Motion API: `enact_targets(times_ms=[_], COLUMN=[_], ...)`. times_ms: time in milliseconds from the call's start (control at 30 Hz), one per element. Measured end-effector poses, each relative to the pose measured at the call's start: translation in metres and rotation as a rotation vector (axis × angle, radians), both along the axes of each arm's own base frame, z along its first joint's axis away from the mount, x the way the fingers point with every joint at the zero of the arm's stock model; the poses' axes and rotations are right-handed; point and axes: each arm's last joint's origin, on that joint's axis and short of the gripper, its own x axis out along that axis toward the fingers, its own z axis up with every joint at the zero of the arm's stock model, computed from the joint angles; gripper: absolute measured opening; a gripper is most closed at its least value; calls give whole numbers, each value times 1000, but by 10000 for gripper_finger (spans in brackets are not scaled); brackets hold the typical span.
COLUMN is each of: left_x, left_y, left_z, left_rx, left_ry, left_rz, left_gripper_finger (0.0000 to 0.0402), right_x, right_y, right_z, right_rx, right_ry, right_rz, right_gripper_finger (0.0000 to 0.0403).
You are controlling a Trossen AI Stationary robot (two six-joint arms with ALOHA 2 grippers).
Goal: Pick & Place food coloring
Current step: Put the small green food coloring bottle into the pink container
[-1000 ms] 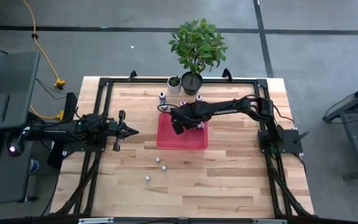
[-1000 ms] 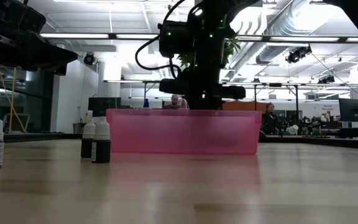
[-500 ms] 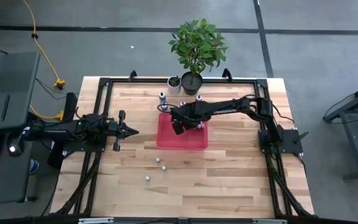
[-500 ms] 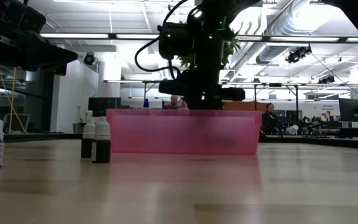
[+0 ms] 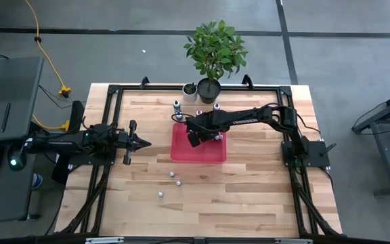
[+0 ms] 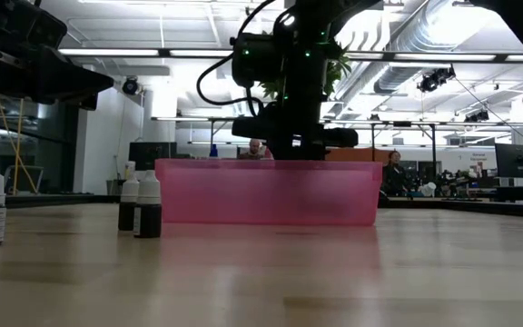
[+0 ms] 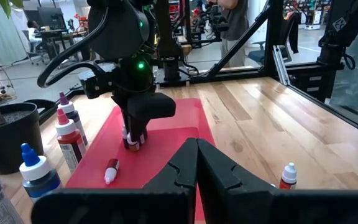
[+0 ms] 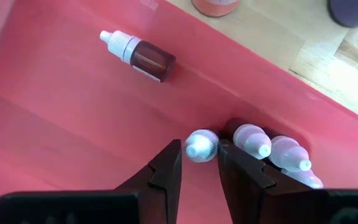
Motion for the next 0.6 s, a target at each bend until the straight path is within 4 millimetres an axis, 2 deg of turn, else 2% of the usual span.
enact_targets(times_ms=[600], left_x=[0], left_y=[0], left_z=[0], left_rx=[0], left_ry=[0], left_rz=[0], left_gripper_finger=[0], right_x=[0], right_y=[0], right_z=[0], right_rx=[-15], right_ry=[3], right_rz=[7], right_gripper_finger=[114])
